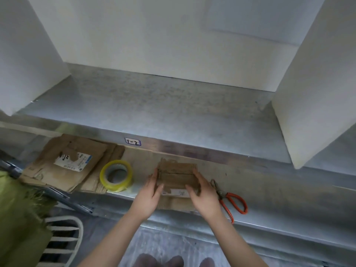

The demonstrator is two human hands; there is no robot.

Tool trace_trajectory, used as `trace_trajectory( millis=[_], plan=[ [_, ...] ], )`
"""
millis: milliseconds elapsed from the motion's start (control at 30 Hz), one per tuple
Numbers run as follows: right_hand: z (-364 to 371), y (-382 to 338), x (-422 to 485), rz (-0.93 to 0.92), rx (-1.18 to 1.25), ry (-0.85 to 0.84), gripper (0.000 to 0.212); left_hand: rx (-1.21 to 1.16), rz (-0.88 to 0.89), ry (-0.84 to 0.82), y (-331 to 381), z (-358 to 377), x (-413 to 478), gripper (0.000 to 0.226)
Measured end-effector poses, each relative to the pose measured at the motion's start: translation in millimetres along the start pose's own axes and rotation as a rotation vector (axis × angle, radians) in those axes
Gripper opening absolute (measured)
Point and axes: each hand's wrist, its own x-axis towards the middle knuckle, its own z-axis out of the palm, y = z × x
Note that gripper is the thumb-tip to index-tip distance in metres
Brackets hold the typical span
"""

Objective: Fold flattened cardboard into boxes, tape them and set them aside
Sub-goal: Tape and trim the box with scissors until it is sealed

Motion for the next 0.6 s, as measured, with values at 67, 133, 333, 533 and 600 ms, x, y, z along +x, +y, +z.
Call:
trace_trajectory(
  millis=[67, 133, 333, 533, 600],
  plan=[
    [4, 6, -9, 0.011, 0.051, 0.05, 0.059, -0.132, -0.043, -0.048, 2, 2, -3, 0.063],
    [4, 9, -17, 0.012, 0.086, 0.105, 0.064, -0.346, -0.113, -0.107, 6, 3, -3, 0.064],
    [5, 14, -19, 0.109, 0.208, 0.116, 0.055, -0.616, -0.257, -0.159, 4, 0, 5, 0.054],
    [10, 3, -15, 0.242, 0.398, 0.163, 0.041, -0.359, -0.218, 0.049, 27, -10, 29, 0.014],
    [9, 5, -14, 0.256, 0.448, 0.132, 0.04, -0.44, -0.252, 0.019, 25, -11, 36, 0.013]
  ],
)
